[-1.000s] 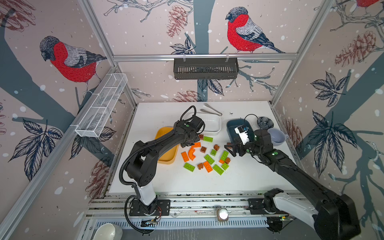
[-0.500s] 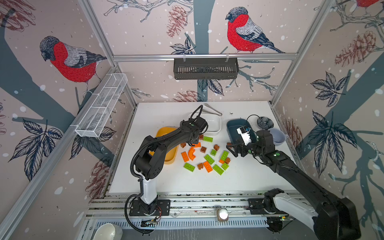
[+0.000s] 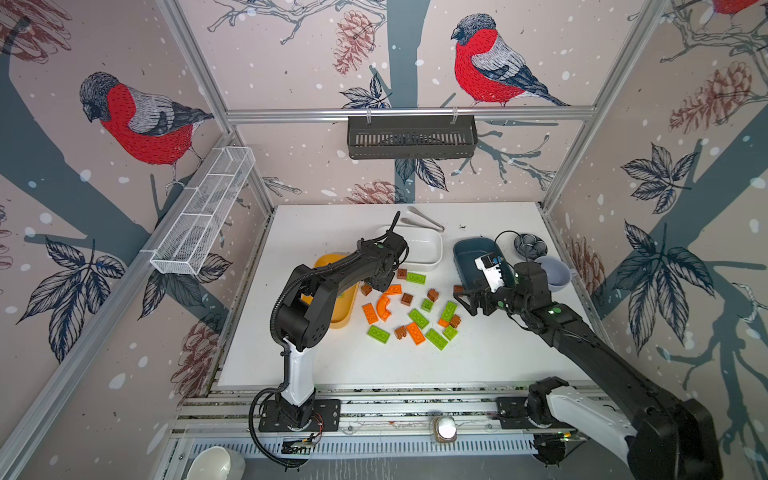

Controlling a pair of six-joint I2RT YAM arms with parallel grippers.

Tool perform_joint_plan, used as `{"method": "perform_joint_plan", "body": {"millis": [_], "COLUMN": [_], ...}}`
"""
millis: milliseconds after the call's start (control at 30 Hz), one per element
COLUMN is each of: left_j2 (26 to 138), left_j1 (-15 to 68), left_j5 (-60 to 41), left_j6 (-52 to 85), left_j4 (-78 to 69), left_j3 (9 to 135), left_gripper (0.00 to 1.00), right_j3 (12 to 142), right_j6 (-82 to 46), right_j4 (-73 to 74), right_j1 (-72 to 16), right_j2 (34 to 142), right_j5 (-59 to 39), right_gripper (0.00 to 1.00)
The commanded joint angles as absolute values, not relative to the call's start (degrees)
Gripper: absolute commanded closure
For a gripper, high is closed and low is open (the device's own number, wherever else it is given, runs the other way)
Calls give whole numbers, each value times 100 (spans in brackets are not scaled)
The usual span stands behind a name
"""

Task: Sort the legos into containers by color
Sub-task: 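Lower the left gripper onto a brown brick near the yellow tub and grasp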

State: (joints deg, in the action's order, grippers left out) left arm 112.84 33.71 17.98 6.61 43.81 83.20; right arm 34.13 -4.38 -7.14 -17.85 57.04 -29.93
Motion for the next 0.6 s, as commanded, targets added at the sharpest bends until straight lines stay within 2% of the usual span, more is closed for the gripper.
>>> {"method": "perform_joint_plan", "body": {"millis": [0,200,567], "left_j2": [11394,11534,11691], "left_j1": [3321,3313,3316], "left_j5": [1598,1898,1762], "left_j6": [475,603,678], "left_j4": [4586,4787,5009], "left_j3": [8414,8454,8490], "left_gripper": [52,59,60], "right_j3": [3428,3437,3428], "right_j6": [-422,-413,-422], "right_j4": [-703,-689,-711], "right_j1": [-1768,-1773,-1768], "right_j2": [5670,5692,5667], "right_j5": [-3043,-3068,-3076], "right_gripper": [0,1,1]}}
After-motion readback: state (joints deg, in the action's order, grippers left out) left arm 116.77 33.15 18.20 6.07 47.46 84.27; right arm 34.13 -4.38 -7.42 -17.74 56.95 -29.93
